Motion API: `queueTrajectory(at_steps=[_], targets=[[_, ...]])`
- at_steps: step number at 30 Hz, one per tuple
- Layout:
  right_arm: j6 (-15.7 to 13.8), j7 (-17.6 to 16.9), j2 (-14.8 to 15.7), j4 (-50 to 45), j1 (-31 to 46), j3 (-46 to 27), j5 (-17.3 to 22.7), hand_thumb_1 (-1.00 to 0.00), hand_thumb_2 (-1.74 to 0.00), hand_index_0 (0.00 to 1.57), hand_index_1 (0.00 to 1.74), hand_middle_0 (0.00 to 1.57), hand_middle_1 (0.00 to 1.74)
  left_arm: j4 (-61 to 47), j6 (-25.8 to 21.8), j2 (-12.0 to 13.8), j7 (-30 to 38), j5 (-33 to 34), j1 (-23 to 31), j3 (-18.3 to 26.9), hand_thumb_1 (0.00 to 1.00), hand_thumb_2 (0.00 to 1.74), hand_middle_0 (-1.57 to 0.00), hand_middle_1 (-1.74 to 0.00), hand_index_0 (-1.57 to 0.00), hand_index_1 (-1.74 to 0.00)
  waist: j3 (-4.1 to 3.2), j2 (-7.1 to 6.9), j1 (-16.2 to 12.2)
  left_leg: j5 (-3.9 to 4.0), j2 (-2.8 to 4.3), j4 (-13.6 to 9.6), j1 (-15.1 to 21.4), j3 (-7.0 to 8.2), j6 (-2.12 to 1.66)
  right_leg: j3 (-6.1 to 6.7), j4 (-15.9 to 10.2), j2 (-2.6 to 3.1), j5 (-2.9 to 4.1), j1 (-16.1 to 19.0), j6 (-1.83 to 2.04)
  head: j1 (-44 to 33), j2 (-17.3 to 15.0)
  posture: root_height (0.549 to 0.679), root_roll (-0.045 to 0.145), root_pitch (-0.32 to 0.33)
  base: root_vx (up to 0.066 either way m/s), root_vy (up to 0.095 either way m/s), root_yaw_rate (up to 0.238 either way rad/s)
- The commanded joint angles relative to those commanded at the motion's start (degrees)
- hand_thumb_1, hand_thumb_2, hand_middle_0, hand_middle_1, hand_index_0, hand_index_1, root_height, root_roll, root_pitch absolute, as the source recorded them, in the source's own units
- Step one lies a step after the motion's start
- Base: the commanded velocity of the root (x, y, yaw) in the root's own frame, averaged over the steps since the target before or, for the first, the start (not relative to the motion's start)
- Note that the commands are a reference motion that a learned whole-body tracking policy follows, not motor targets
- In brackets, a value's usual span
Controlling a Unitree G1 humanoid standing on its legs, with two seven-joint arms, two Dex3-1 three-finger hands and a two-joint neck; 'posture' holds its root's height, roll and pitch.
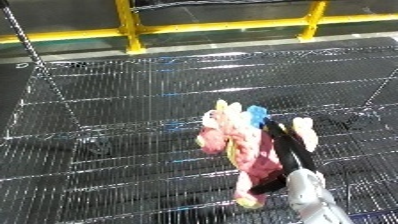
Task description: Pick up the object and place it into the box
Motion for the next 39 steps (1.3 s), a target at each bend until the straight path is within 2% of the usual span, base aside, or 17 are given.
queueTrajectory(at_steps=[9,17,23,30,39], targets=[[0.62,0.42,1.28,0.91,2.4,-0.76,-0.93,-0.6,-1.04,0.94,1.04,0.94,1.04,-0.12,0.13,-0.39,0.84,0.33,0.47,0.44,1.0,1.74,-1.57,-1.74,-1.57,-1.74,0.0,-0.36,-0.12,0.11,0.29,-0.48,0.19,-0.13,0.01,-0.37,-0.18,0.2,-0.14,0.41,0.03,-0.04,-0.8,0.619,0.06,0.079,-0.005,-0.004,-0.011],[0.61,0.39,1.44,0.84,4.11,-1.23,-0.63,-1.0,-1.74,1.57,1.74,1.57,1.74,-0.35,-0.04,-0.2,0.51,-0.01,1.14,0.6,1.0,1.74,-1.57,-1.74,-1.57,-1.74,0.0,-0.6,-0.21,0.25,0.39,-0.7,0.39,-0.26,-0.06,-0.54,-0.29,0.16,0.07,0.59,0.05,0.34,-1.37,0.619,0.059,0.073,-0.011,-0.007,-0.008],[0.61,0.17,1.35,1.29,5.61,-1.82,-0.81,-1.0,-1.74,1.57,1.74,1.57,1.74,-0.19,-0.2,-0.09,0.11,-0.29,1.49,0.45,1.0,1.74,-1.57,-1.74,-1.57,-1.74,0.0,-0.67,-0.22,0.38,0.31,-0.44,0.33,-0.44,-0.1,-0.58,-0.06,0.04,0.22,0.72,0.09,0.51,-2.21,0.618,0.059,0.063,-0.019,-0.007,0.015],[0.14,-1.17,1.52,0.1,8.47,-4.14,0.34,-1.0,-1.74,1.57,1.74,1.57,1.74,0.78,-0.12,-0.51,0.12,0.05,0.36,0.43,1.0,1.74,-1.57,-1.74,-1.57,-1.74,0.0,-1.27,-0.68,0.33,0.45,-0.82,1.47,-0.37,0.05,-0.75,-0.56,-0.06,0.33,2.01,0.22,-0.17,-3.59,0.619,0.057,0.048,-0.025,-0.002,0.002],[-2.94,-6.14,-0.24,-12.48,16.84,-11.25,2.2,-1.0,-1.74,1.57,1.74,1.57,1.74,3.95,0.06,-1.76,0.95,1.9,-2.34,0.44,1.0,1.74,-1.57,-1.74,-1.57,-1.74,0.0,-3.19,-3.52,0.03,1.21,-2.34,5.59,0.56,0.44,-0.88,-2.31,-0.59,0.62,5.86,0.69,-1.8,-6.5,0.623,0.055,0.005,-0.024,0.009,-0.046]])
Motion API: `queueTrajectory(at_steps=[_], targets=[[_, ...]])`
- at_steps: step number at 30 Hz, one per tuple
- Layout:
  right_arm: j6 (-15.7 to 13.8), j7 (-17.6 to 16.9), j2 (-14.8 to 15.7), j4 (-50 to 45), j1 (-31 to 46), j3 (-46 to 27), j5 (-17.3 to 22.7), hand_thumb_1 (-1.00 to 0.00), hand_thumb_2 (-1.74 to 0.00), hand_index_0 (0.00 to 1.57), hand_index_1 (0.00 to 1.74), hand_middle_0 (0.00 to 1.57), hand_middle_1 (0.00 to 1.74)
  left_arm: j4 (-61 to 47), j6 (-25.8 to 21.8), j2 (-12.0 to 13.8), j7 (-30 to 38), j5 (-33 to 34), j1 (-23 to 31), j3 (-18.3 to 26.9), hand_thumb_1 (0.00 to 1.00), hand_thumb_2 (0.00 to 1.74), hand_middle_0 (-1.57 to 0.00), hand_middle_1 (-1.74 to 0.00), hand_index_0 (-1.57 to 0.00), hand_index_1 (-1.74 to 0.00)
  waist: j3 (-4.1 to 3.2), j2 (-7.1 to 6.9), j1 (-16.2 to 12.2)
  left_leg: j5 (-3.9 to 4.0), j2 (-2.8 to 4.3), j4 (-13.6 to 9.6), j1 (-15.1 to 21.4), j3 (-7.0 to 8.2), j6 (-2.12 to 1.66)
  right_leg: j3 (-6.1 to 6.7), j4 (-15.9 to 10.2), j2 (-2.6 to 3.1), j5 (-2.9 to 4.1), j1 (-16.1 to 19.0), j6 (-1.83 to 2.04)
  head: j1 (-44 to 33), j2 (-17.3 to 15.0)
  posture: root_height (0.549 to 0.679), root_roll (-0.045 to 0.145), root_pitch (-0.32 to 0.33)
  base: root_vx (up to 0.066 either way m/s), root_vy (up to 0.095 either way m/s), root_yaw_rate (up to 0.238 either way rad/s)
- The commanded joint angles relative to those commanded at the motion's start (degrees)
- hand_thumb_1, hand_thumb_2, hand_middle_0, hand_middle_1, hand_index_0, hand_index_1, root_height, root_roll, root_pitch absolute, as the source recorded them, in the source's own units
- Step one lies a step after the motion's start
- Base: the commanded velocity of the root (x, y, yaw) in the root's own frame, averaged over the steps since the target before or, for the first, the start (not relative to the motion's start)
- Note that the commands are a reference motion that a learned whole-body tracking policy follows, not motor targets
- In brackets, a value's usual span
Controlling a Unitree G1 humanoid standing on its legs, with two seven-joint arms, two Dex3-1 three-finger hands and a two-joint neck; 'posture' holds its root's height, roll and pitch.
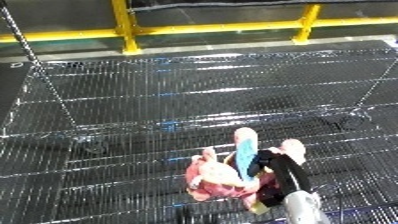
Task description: Pick up the object and place it into the box
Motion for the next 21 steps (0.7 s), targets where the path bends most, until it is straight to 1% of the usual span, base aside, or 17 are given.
queueTrajectory(at_steps=[5,7,9,11,13,17,21], targets=[[-2.63,-4.55,-0.49,-11.15,9.28,-8.97,1.09,-1.0,-1.74,1.57,1.74,1.57,1.74,2.12,0.17,-0.91,0.46,1.45,-1.52,-0.05,1.0,1.74,-1.57,-1.74,-1.57,-1.74,0.0,-0.97,-2.25,-0.48,0.3,-0.36,2.77,0.62,0.5,0.27,-0.99,-0.24,0.34,2.65,0.28,0.83,-1.94,0.624,0.057,-0.035,0.0,0.008,-0.062],[-3.41,-6.34,-0.03,-17.81,15.17,-14.13,0.81,-1.0,-1.74,1.57,1.74,1.57,1.74,2.86,0.25,-1.34,0.67,2.0,-2.0,0.13,1.0,1.74,-1.57,-1.74,-1.57,-1.74,0.0,-1.38,-3.12,-0.71,0.37,-0.22,3.64,0.83,0.7,0.36,-1.31,-0.33,0.47,3.61,0.39,1.11,-2.64,0.624,0.057,-0.051,0.002,0.006,-0.072],[-4.13,-7.88,1.08,-25.16,21.99,-19.95,0.29,-1.0,-1.74,1.57,1.74,1.57,1.74,3.62,0.41,-1.9,0.87,2.52,-2.46,0.38,1.0,1.74,-1.57,-1.74,-1.57,-1.74,0.0,-1.83,-4.08,-0.95,0.41,-0.03,4.5,1.05,0.89,0.44,-1.63,-0.41,0.58,4.64,0.49,1.74,-3.44,0.623,0.058,-0.07,0.008,0.005,-0.075],[-4.89,-9.11,2.53,-31.02,28.0,-25.22,0.27,-1.0,-1.74,1.57,1.74,1.57,1.74,4.44,0.64,-2.54,1.08,2.9,-2.84,0.65,1.0,1.74,-1.57,-1.74,-1.57,-1.74,0.0,-2.28,-5.03,-1.18,0.43,0.14,5.39,1.24,1.05,0.54,-1.96,-0.42,0.68,5.73,0.56,2.12,-3.83,0.623,0.058,-0.088,0.008,0.001,-0.064],[-5.69,-10.02,4.52,-34.88,32.61,-29.39,0.65,-1.0,-1.74,1.57,1.74,1.57,1.74,5.2,0.97,-3.17,1.3,3.11,-3.13,0.79,1.0,1.74,-1.57,-1.74,-1.57,-1.74,0.0,-2.61,-5.83,-1.36,0.46,0.25,6.27,1.42,1.18,0.62,-2.29,-0.4,0.76,6.85,0.58,3.48,-4.0,0.623,0.059,-0.106,0.011,-0.001,-0.047],[-7.29,-11.63,9.61,-40.39,40.28,-36.64,1.78,-1.0,-1.74,1.57,1.74,1.57,1.74,6.14,1.61,-4.16,1.56,3.59,-3.89,1.03,1.0,1.74,-1.57,-1.74,-1.57,-1.74,0.0,-2.99,-7.3,-1.71,0.62,0.32,8.22,1.79,1.33,0.71,-3.11,-0.35,0.95,9.23,0.63,5.74,-6.4,0.624,0.059,-0.143,0.017,0.003,-0.04],[-8.49,-13.47,13.77,-44.15,46.15,-42.64,1.88,-1.0,-1.74,1.57,1.74,1.57,1.74,6.12,2.41,-4.68,1.5,4.2,-4.28,1.5,1.0,1.74,-1.57,-1.74,-1.57,-1.74,0.0,-3.4,-9.04,-2.21,0.82,0.55,10.13,2.17,1.48,0.98,-3.71,-0.08,1.17,11.24,0.64,8.93,-9.23,0.623,0.059,-0.177,0.015,0.002,-0.073]])
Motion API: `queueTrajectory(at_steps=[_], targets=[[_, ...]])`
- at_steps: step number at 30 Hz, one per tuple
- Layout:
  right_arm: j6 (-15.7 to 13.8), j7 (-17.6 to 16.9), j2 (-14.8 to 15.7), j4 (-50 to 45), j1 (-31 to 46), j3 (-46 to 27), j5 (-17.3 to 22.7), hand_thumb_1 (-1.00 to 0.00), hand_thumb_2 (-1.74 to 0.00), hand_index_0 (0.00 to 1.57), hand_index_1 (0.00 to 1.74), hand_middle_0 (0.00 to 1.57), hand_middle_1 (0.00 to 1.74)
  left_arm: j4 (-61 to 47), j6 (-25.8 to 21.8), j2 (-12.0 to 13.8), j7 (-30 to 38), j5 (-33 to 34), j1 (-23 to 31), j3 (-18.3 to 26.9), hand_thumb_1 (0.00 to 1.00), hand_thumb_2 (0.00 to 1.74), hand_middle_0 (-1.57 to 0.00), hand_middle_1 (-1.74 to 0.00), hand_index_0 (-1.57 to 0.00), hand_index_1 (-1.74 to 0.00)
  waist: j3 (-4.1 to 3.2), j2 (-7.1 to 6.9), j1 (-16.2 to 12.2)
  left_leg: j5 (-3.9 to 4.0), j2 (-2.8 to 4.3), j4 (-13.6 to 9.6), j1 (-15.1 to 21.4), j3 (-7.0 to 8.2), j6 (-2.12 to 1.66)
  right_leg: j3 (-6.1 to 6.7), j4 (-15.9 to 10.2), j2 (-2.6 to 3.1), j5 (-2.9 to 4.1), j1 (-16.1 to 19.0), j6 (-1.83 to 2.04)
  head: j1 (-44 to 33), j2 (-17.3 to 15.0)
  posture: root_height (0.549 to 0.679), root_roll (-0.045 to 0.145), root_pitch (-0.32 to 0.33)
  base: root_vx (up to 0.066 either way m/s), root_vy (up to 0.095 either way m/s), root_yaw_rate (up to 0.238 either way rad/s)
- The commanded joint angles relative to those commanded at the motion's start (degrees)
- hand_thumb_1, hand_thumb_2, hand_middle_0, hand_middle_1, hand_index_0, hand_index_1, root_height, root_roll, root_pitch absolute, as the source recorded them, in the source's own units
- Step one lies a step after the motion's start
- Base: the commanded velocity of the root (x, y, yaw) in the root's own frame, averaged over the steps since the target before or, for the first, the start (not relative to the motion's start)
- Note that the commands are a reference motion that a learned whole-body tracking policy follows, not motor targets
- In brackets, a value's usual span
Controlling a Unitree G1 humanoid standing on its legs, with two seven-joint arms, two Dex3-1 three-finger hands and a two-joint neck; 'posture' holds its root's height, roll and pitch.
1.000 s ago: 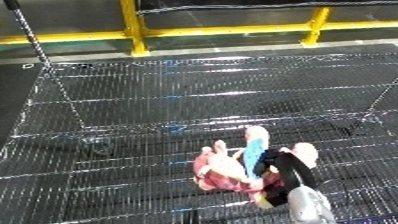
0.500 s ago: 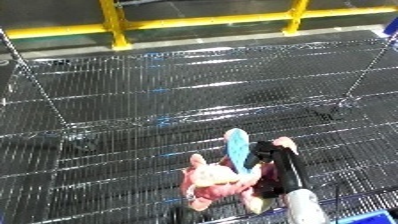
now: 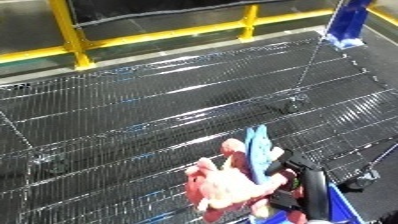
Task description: Pick up the object and place it into the box
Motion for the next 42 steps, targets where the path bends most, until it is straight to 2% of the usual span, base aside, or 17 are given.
queueTrajectory(at_steps=[5,8,11,13,16,23,25,30,42], targets=[[-0.78,-1.88,2.77,-4.21,5.63,-6.11,-1.56,-1.0,-1.74,1.57,1.74,1.57,1.74,0.16,1.03,-0.23,-0.18,0.56,-0.34,-0.03,1.0,1.74,-1.57,-1.74,-1.57,-1.74,0.0,-0.48,-2.51,-0.76,0.24,0.4,2.13,0.88,0.34,0.78,-0.77,0.45,0.52,1.67,0.07,3.8,-3.5,0.622,0.06,-0.21,0.014,0.015,-0.132],[-1.02,-3.17,3.32,-5.96,8.38,-9.42,-2.72,-1.0,-1.74,1.57,1.74,1.57,1.74,0.13,1.4,-0.13,-0.28,0.98,-0.59,-0.33,1.0,1.74,-1.57,-1.74,-1.57,-1.74,0.0,-0.75,-4.31,-1.21,0.45,0.65,3.26,1.52,0.48,1.36,-1.15,0.8,0.68,2.37,0.11,6.09,-7.87,0.622,0.062,-0.223,0.005,0.028,-0.153],[-1.16,-4.11,3.33,-5.83,10.9,-12.13,-3.1,-1.0,-1.74,1.57,1.74,1.57,1.74,0.57,1.67,-0.03,-0.17,1.55,-1.22,-0.91,1.0,1.74,-1.57,-1.74,-1.57,-1.74,-0.17,-1.01,-6.21,-1.67,0.73,0.85,4.53,2.25,0.55,1.87,-1.4,1.15,0.56,3.14,0.11,7.41,-14.39,0.622,0.063,-0.234,0.009,0.035,-0.153],[-1.33,-4.42,3.57,-4.52,12.36,-13.41,-2.64,-1.0,-1.74,1.57,1.74,1.57,1.74,1.3,1.77,-0.09,-0.03,1.78,-1.83,-1.4,1.0,1.74,-1.57,-1.74,-1.57,-1.74,-0.51,-1.09,-7.39,-1.99,0.95,0.85,5.41,2.79,0.57,2.16,-1.64,1.34,0.41,3.68,0.06,8.54,-16.41,0.622,0.064,-0.24,0.034,0.027,-0.16],[-1.76,-4.89,4.23,-2.0,13.87,-14.92,-1.59,-1.0,-1.74,1.57,1.74,1.57,1.74,2.07,1.5,-0.21,0.04,1.7,-2.71,-2.23,1.0,1.74,-1.57,-1.74,-1.57,-1.74,-1.0,-0.85,-8.91,-2.31,1.18,0.68,6.3,3.62,0.56,2.52,-1.96,1.54,0.36,4.03,0.03,8.93,-17.55,0.623,0.067,-0.244,0.028,0.024,-0.163],[-2.85,-6.35,4.68,4.05,15.53,-17.73,0.25,-1.0,-1.74,1.57,1.74,1.57,1.74,2.24,0.5,-0.34,-0.46,1.82,-3.92,-3.44,1.0,1.74,-1.57,-1.74,-1.57,-1.74,-1.4,0.35,-11.75,-2.39,1.22,0.3,6.8,5.2,0.35,3.54,-2.84,1.79,0.79,3.74,-0.07,8.04,-18.0,0.624,0.078,-0.238,-0.001,0.025,-0.137],[-3.44,-6.57,4.71,5.68,15.66,-18.51,1.46,-0.9,-1.57,1.41,1.57,1.41,1.57,2.6,0.21,-0.45,-0.57,1.89,-4.06,-3.62,1.0,1.74,-1.57,-1.74,-1.57,-1.74,-1.5,0.77,-12.4,-2.34,1.15,0.12,6.92,5.58,0.27,3.77,-3.15,1.84,0.85,3.72,-0.13,7.25,-17.65,0.625,0.081,-0.235,-0.001,0.025,-0.125],[-5.74,-5.51,4.92,11.5,15.19,-19.48,7.76,-0.65,-1.13,1.02,1.13,1.02,1.13,3.13,-0.54,-0.51,-1.0,1.69,-4.04,-3.83,1.0,1.74,-1.57,-1.74,-1.57,-1.74,-1.68,1.75,-13.23,-2.08,0.89,-0.73,7.27,6.41,0.04,4.19,-4.28,1.87,1.09,3.75,-0.17,6.26,-17.18,0.628,0.086,-0.226,-0.005,0.023,-0.111],[-5.76,-3.14,2.99,27.08,13.59,-19.08,15.2,-0.05,-0.09,0.08,0.09,0.08,0.09,3.16,-1.31,0.38,-1.97,2.22,-3.1,-3.09,1.0,1.74,-1.57,-1.74,-1.57,-1.74,-2.32,2.93,-12.28,-1.36,0.83,-2.48,7.66,6.95,-0.27,4.07,-5.89,1.99,1.08,4.23,-0.23,5.25,-16.86,0.632,0.086,-0.208,-0.005,-0.006,-0.013]])
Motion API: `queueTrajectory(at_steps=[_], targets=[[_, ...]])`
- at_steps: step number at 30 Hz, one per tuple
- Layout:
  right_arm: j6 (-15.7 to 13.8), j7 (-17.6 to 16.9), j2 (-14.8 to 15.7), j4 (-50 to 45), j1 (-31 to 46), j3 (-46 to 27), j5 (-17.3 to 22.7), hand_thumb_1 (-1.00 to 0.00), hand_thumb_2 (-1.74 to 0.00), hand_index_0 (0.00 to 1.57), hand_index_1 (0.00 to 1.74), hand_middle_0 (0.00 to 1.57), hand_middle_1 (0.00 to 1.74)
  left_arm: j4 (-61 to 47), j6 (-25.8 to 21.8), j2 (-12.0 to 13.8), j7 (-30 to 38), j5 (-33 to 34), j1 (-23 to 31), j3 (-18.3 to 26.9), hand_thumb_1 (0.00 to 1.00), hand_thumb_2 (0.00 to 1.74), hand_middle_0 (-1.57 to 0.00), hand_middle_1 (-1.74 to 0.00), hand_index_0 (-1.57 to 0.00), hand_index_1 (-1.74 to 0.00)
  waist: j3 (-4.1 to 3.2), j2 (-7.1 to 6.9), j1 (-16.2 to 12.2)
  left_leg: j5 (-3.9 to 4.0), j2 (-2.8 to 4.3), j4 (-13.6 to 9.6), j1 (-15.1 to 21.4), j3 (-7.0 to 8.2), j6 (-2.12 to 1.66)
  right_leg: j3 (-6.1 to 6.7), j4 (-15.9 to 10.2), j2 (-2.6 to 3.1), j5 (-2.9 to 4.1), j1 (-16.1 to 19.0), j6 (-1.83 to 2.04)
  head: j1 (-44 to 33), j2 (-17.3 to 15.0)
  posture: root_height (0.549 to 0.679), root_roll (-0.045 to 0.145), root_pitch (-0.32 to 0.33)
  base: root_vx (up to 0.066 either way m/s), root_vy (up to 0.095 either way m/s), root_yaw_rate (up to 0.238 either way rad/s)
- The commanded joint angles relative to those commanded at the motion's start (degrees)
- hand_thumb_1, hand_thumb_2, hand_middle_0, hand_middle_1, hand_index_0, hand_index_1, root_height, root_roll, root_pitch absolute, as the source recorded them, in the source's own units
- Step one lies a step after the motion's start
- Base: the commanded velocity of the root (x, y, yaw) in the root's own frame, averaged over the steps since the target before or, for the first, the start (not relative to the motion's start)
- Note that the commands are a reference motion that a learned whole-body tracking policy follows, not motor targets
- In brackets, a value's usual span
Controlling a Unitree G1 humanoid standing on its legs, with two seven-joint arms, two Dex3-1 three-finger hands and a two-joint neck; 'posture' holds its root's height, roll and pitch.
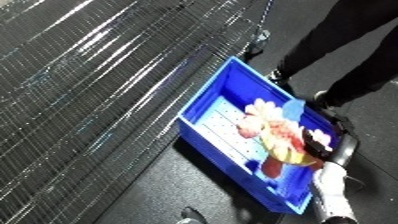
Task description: Pick up the object and place it into the box
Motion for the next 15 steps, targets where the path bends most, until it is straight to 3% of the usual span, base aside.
queueTrajectory(at_steps=[1,8,15], targets=[[0.04,0.27,-0.15,0.34,0.04,0.14,0.12,0.0,0.0,0.0,0.0,0.0,0.0,-0.09,0.01,0.06,-0.05,0.06,0.16,0.15,1.0,1.74,-1.57,-1.74,-1.57,-1.74,0.0,0.03,0.13,0.07,-0.01,-0.12,0.02,-0.02,-0.01,-0.02,-0.05,0.02,-0.02,0.02,-0.01,-0.15,-0.15,0.632,0.085,-0.207,-0.007,-0.015,0.02],[-0.32,2.19,0.81,-1.41,0.75,1.78,-0.18,0.0,0.0,0.0,0.0,0.0,0.0,-0.14,0.47,-0.06,-0.13,0.29,0.86,1.24,1.0,1.74,-1.57,-1.74,-1.57,-1.74,-0.24,-0.25,0.96,0.59,0.12,-0.61,0.06,-0.22,-0.07,-0.16,-0.19,0.21,-0.33,0.18,-0.03,-1.51,-0.19,0.633,0.085,-0.206,0.001,-0.014,0.008],[-1.32,5.56,2.84,-10.41,1.3,4.93,-0.78,0.0,0.0,0.0,0.0,0.0,0.0,-1.13,1.46,-0.25,-0.55,-0.23,1.12,2.62,1.0,1.74,-1.57,-1.74,-1.57,-1.74,-0.44,-1.27,1.87,1.08,0.26,-0.76,-0.22,-0.7,-0.06,-0.38,0.21,0.48,-0.69,0.01,-0.1,-4.75,-0.27,0.632,0.084,-0.208,-0.002,-0.013,0.044]])
